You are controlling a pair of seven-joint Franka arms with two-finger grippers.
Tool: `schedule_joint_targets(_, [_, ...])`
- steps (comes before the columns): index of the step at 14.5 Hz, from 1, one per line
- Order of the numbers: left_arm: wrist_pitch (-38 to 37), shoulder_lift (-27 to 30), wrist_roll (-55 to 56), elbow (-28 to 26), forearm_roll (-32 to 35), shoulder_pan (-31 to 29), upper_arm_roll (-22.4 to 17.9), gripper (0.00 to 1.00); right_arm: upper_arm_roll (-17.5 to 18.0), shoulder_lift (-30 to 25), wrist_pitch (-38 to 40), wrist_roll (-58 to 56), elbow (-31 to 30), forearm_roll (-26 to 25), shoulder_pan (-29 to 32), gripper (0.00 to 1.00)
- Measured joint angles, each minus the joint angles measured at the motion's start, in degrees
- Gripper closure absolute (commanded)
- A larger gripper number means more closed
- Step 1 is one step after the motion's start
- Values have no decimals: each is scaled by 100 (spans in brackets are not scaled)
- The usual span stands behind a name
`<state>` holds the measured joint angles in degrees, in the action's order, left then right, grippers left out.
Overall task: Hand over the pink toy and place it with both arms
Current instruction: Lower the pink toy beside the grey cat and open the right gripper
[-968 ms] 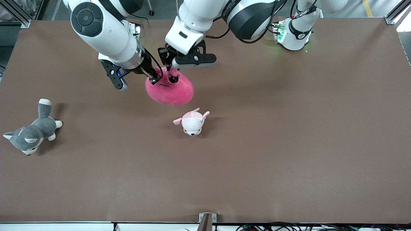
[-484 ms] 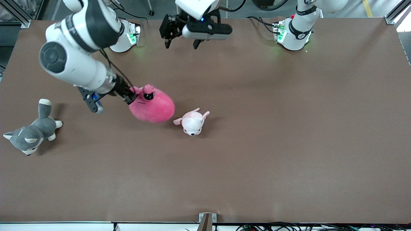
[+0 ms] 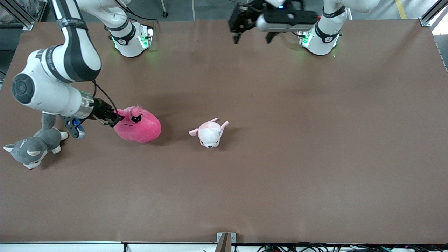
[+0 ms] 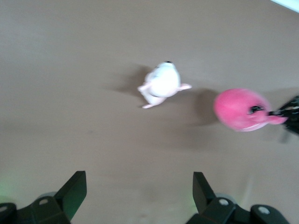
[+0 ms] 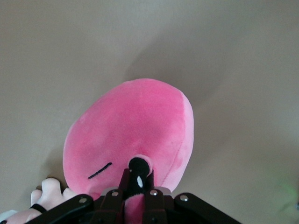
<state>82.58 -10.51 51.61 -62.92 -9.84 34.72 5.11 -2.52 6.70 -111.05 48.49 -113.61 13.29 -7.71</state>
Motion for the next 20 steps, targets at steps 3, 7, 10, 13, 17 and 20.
schedule_joint_targets(3, [-570, 245, -1037, -77, 10, -614, -12, 0, 2, 19, -443, -525, -358, 0, 270, 95])
schedule_joint_targets(7, [-873, 470, -2550, -395, 204, -1448, -13, 0, 5, 210, -846, -1023, -747, 0, 531, 89])
schedule_joint_targets(10, [-883, 748, -3681, -894, 483, -2008, -11, 0, 3, 336, -888, -1265, -750, 0, 744, 51])
schedule_joint_targets(13, [-737, 1052, -4262, -1503, 682, -2434, -7, 0, 8, 338, -888, -1334, -743, 2, 808, 0])
schedule_joint_targets(17, [-30, 1572, -4864, -2604, 825, -2867, -5, 0, 9, 336, -825, -1731, -577, 4, 845, 0])
schedule_joint_targets(20, [205, 1738, -4887, -2929, 1066, -2888, -4, 0, 9, 313, -477, -2743, -74, -3, 942, 0])
